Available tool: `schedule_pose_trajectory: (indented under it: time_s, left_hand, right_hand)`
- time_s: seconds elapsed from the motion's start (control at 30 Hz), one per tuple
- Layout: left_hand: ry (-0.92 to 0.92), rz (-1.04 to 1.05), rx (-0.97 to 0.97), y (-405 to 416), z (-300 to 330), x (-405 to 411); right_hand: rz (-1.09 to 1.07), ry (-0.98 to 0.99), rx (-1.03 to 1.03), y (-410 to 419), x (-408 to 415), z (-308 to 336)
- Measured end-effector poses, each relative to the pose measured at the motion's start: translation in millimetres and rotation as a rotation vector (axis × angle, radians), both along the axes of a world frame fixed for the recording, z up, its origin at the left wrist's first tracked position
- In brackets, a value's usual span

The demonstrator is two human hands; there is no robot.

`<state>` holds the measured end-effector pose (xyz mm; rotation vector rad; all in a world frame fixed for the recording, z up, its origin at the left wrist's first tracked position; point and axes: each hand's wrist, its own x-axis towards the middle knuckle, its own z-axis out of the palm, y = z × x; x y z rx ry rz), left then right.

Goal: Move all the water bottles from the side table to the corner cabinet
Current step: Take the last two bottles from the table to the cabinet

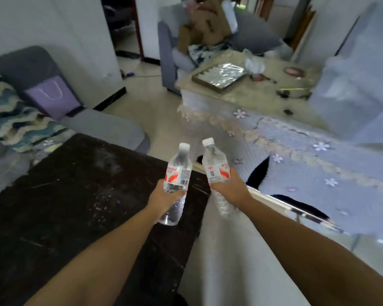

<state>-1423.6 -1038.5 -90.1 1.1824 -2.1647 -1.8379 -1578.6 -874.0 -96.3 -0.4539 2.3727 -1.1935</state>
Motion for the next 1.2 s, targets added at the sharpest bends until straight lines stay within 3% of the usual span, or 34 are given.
schedule_pose_trajectory:
  time_s: [0.33,0.57,0.7,0.97,1.2]
  left_hand:
    - [0.014,-0.565,-0.026,239,-12,-73]
    - [-0.015,-0.967,-0.111,455,-8,-54]
    - [-0.048,-1.434,0.045,599,10,-10]
    - [-0.032,-1.869,-0.040,790,0,102]
    - [0.115,-2.302,-0.180,931,-9,219]
  right_hand:
    - [-0.512,0.008,-0.014,315,53,4]
    - [-1.043,-0.061,0.017,529,179,10]
    - [-1.438,-0.064,0.025,635,298,18]
    - [-1.923,-0.040,-0.031,716,489,9]
    - [-2.289,0.001,-0.073,767,610,1]
